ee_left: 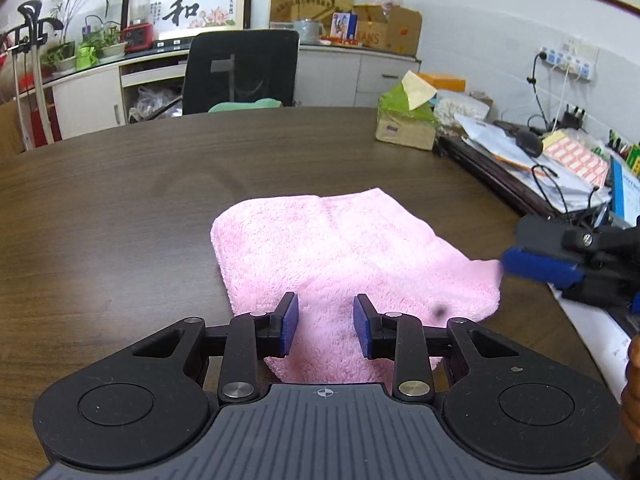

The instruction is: Fold towel

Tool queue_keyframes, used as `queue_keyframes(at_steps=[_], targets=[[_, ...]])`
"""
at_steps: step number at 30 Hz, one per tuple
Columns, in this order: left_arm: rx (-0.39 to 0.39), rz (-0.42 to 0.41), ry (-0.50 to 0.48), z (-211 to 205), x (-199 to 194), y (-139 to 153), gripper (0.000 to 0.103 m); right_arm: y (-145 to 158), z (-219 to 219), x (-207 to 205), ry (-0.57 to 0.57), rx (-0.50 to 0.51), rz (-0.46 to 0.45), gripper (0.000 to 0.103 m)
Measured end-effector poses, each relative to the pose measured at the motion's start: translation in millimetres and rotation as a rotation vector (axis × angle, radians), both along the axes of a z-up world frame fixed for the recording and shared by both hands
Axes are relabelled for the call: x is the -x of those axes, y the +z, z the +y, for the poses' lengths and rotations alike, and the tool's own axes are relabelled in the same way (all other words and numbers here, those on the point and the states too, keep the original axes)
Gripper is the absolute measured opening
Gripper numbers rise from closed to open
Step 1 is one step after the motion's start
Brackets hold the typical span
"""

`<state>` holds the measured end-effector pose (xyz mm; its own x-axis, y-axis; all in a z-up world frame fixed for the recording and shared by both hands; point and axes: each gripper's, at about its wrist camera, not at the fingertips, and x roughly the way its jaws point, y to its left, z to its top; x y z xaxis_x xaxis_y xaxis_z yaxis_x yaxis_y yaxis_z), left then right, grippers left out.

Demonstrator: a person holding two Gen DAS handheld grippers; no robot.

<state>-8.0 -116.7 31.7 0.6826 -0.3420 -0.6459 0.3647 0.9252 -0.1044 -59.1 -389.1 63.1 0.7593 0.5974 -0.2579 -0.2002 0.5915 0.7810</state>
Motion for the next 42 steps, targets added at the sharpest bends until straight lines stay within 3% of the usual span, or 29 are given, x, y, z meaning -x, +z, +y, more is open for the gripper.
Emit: queue_keyframes(at_steps=[3,6,11,14,18,21,23,25,27,29,34,36,38,40,42], targets=[[0.001,0.002,0.003,1,-4,-7,0.034,-2,7,-7,-0.05,0.115,0.067,0.047],[-0.018,-0.009,-0.002,0,-4,-11,0.034,-2,4,-7,-0.179,0.239,0.133,0.049],[-0.072,-0.042,-0.023,-7,1,-14,0.034,3,-14,6,-0.118,0.026,0.048,0.05],[-0.104,-0.058,-0.033,-10,4,-15,0.034,0,-8,-3,0.004,-0.056,0.101,0.051],[-0.142,-0.077,-0.059,-10,6,-17,0.035,-12,-1,-19,-0.07,0.094,0.218,0.045],[-0.176,-0.103,-0.085,-7,9,-19,0.035,-17,-13,-23,-0.063,0.031,0.247,0.047],[-0.209,-0.122,-0.08,-3,10,-21,0.035,-12,-12,-26,-0.076,0.108,0.257,0.052],[-0.232,-0.136,-0.064,3,7,-22,0.035,-14,-9,-33,-0.066,0.13,0.274,0.048],[-0.222,-0.128,-0.045,13,2,-22,0.035,-13,-6,-31,-0.096,0.131,0.266,0.049],[-0.205,-0.118,-0.041,21,-4,-21,0.035,-2,-3,-24,-0.116,0.125,0.187,0.049],[-0.179,-0.104,-0.051,31,-13,-19,0.035,18,25,-26,0.051,0.071,0.101,0.053],[-0.176,-0.104,-0.053,31,-14,-19,0.035,15,41,-38,0.122,0.075,0.136,0.053],[-0.176,-0.106,-0.054,31,-13,-19,0.035,2,56,-56,0.155,0.101,0.226,0.052],[-0.174,-0.105,-0.048,32,-13,-19,0.036,-10,60,-64,0.152,0.119,0.281,0.036],[-0.154,-0.094,-0.039,39,-15,-18,0.036,-19,58,-65,0.146,0.106,0.286,0.035]])
